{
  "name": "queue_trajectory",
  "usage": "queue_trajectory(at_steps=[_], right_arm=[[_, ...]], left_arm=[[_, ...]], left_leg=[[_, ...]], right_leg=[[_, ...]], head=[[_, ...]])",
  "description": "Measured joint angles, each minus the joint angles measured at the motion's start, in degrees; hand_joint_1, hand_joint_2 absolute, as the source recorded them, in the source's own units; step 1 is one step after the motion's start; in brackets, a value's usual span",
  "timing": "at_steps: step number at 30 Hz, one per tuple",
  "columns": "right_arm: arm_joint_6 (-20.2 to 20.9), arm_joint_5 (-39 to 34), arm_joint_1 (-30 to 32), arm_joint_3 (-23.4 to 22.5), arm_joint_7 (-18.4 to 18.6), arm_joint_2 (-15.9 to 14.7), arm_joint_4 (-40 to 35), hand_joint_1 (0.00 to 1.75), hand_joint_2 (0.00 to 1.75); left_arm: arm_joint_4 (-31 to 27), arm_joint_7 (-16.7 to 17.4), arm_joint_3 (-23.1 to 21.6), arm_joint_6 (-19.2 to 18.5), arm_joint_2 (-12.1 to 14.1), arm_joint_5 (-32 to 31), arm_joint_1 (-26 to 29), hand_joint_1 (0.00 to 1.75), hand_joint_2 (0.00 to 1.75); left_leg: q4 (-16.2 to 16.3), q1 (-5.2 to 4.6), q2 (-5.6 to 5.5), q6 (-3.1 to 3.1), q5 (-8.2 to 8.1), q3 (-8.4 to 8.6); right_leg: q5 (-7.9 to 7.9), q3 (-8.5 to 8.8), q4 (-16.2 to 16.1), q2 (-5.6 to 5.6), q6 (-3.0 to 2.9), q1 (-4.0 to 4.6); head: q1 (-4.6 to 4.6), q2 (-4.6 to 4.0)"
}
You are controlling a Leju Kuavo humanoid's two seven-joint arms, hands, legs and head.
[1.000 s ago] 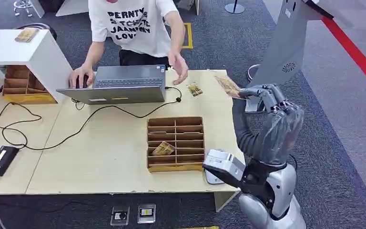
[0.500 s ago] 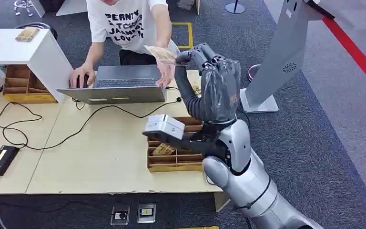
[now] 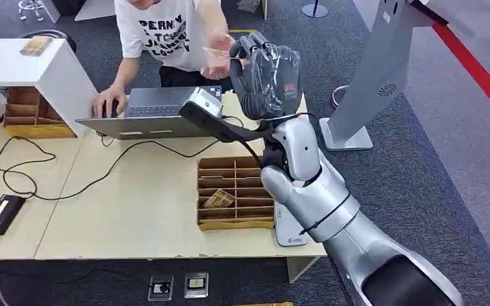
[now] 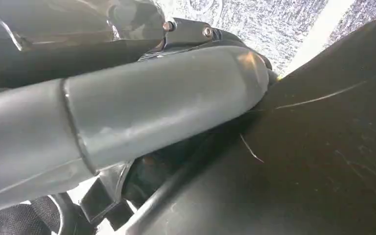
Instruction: Pass the card to the sensor for recognition and then transmit it.
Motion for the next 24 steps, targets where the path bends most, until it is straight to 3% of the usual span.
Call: queue_trajectory(at_steps=[12,14,24], right_arm=[[0.3,0.7,-2.6,1.0,0.5,0.4,10.5,1.75,1.75],[0.6,1.2,-2.6,1.1,0.5,0.4,11.7,0.03,1.75],[2.4,2.6,-2.1,2.6,1.5,0.5,14.5,0.00,1.75]], left_arm=[[0.0,0.0,0.0,0.0,0.0,0.1,0.1,0.00,0.00],[0.0,0.0,0.0,0.0,0.0,0.2,0.1,0.00,0.00],[0.0,-0.1,0.0,0.2,0.2,0.6,0.3,0.00,0.00]], left_leg=[[0.0,0.00,0.00,0.00,0.00,0.03],[0.0,0.00,0.00,0.02,0.03,0.03],[0.0,0.00,0.00,0.02,0.03,0.00]], right_leg=[[0.01,0.00,0.0,0.02,0.01,0.00],[0.03,0.01,0.0,0.03,0.01,0.00],[0.02,-0.03,0.0,0.03,0.01,0.00]], head=[[0.02,0.00],[0.02,0.00],[0.04,0.00]])
